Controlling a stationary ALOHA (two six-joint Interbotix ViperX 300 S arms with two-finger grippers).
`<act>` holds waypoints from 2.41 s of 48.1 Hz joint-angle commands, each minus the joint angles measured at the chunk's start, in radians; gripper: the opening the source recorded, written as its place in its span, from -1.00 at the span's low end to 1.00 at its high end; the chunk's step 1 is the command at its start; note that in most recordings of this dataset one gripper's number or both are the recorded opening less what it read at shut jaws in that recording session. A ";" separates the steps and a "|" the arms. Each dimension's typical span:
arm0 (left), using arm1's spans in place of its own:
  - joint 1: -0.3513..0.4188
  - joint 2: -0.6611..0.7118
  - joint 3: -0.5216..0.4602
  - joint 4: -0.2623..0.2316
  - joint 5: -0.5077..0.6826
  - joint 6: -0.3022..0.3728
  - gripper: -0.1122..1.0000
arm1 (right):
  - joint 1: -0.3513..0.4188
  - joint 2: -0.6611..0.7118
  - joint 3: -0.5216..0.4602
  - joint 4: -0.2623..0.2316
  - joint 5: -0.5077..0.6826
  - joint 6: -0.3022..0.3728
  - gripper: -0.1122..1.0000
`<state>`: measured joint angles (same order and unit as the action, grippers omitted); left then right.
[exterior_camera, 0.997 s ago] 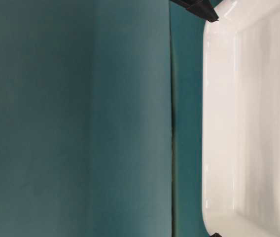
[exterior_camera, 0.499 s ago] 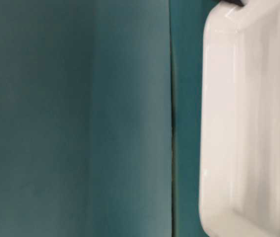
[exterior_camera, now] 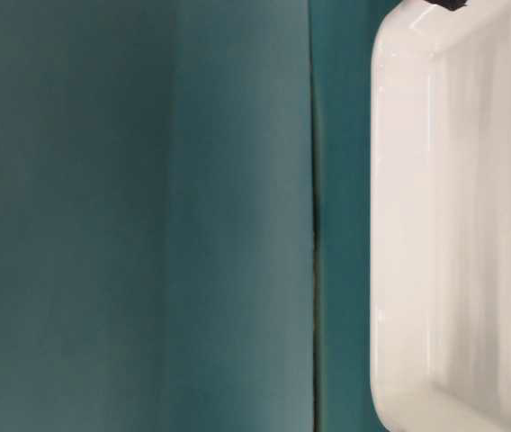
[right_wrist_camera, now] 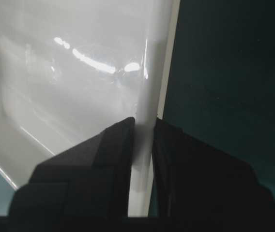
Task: Lift the white case with both hands.
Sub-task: 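Close both grippers on the left and right tray rims, then lift the tray upward with both grippers holding the rims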
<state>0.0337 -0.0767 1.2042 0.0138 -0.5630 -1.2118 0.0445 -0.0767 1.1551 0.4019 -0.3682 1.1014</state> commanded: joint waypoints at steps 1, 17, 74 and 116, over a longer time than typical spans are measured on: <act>-0.002 0.023 -0.020 0.003 0.002 0.005 -0.62 | -0.002 0.029 -0.015 0.002 -0.002 0.000 -0.59; 0.008 0.021 -0.021 0.003 0.021 0.003 -0.62 | -0.005 0.026 -0.020 0.003 -0.003 0.044 -0.59; 0.014 -0.331 -0.120 0.003 0.319 -0.058 -0.63 | -0.100 -0.293 -0.158 -0.006 0.365 0.012 -0.59; 0.020 -0.612 -0.184 0.003 0.531 -0.133 -0.64 | -0.107 -0.514 -0.258 -0.006 0.589 0.020 -0.59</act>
<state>0.0552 -0.6888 1.0615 0.0138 -0.0245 -1.3438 -0.0614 -0.5829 0.9419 0.3958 0.2301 1.1198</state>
